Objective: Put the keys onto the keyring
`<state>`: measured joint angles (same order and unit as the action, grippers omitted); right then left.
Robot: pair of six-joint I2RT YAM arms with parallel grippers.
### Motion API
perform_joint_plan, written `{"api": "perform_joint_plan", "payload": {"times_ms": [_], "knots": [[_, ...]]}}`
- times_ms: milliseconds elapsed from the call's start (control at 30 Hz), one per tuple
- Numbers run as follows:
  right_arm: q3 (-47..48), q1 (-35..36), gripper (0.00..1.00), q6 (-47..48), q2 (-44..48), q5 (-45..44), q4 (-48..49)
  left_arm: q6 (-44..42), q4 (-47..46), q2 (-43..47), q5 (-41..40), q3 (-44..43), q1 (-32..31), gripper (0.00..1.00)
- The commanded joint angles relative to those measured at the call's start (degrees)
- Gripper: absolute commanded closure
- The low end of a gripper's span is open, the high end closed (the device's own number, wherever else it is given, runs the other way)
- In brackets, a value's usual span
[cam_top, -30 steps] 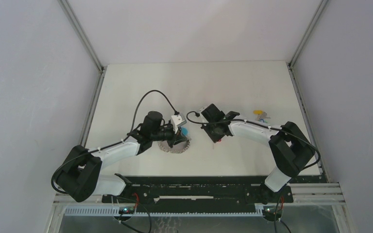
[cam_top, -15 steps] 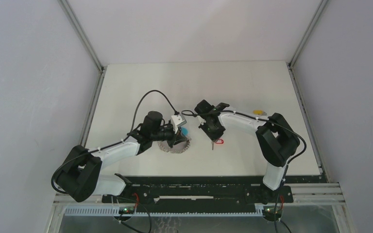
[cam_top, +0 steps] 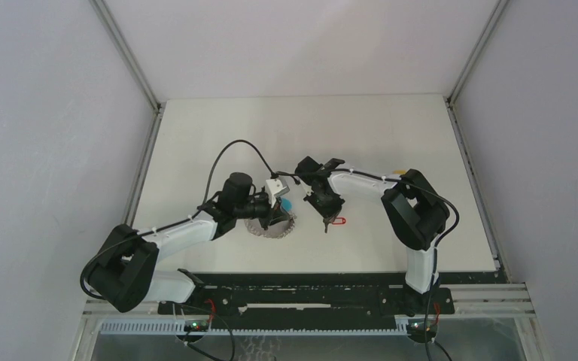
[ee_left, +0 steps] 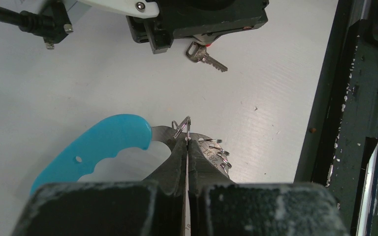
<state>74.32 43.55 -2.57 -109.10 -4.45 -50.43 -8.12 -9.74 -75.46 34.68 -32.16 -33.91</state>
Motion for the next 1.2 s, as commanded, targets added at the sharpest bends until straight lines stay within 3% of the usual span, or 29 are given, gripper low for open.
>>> {"api": "perform_joint_plan", "payload": {"times_ms": [0, 200, 433, 667, 933, 1167], "knots": [[2.5, 0.2, 0.98, -1.1, -0.5, -1.4, 0.6, 0.2, -2.0, 0.3, 1.3, -2.6, -0.1, 1.0], [1.7, 0.5, 0.9, -1.5, 2.0, -1.0, 1.5, 0.2, -2.0, 0.4, 1.3, -2.6, -0.1, 1.0], [-4.9, 0.5, 0.79, -2.5, 11.3, -0.8, 8.6, 0.1, -2.0, 0.5, 1.3, -2.6, -0.1, 1.0], [-16.7, 0.5, 0.8, -3.8, 20.5, -0.8, 20.4, 0.1, -2.0, 0.6, 1.2, -2.5, -0.1, 1.0], [-32.6, -0.2, 0.8, -4.6, 31.7, 0.1, 41.2, 0.1, -2.2, 0.5, 1.3, -2.5, -0.1, 1.0], [-40.2, -3.7, 0.79, -3.7, 33.4, 7.0, 51.7, 0.2, -2.2, 0.7, 1.3, -2.4, -0.1, 1.0]]}}
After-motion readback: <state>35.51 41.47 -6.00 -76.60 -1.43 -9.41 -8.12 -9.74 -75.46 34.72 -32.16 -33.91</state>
